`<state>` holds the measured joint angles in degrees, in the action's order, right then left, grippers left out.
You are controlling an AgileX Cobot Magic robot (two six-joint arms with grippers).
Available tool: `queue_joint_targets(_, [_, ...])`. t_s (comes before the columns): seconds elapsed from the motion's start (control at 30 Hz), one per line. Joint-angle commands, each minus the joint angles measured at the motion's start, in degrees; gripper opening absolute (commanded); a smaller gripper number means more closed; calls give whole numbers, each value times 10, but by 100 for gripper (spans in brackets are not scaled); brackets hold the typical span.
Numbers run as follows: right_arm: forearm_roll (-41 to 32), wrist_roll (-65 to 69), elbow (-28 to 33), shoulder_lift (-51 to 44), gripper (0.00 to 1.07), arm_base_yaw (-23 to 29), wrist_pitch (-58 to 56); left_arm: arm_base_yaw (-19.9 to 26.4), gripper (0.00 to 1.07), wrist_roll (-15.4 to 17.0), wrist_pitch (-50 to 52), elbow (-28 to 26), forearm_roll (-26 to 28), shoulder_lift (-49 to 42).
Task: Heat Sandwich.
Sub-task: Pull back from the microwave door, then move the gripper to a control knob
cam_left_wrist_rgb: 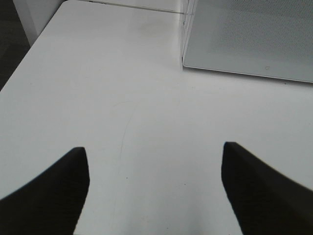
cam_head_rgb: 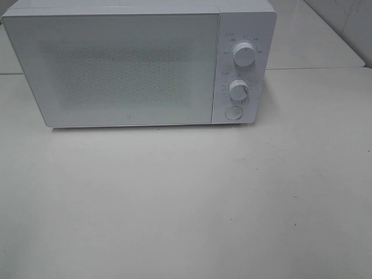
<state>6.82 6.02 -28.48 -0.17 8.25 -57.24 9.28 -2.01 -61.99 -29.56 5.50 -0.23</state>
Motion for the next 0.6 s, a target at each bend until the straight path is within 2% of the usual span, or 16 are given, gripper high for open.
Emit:
queue_joint_targets(0.03, [1,-3,0,-17,67,-1,0,1,71,3,7,1,1,-15])
queue_joint_targets(0.6, [1,-3,0,-17,67,-1,0,1,71,3,7,1,1,-14])
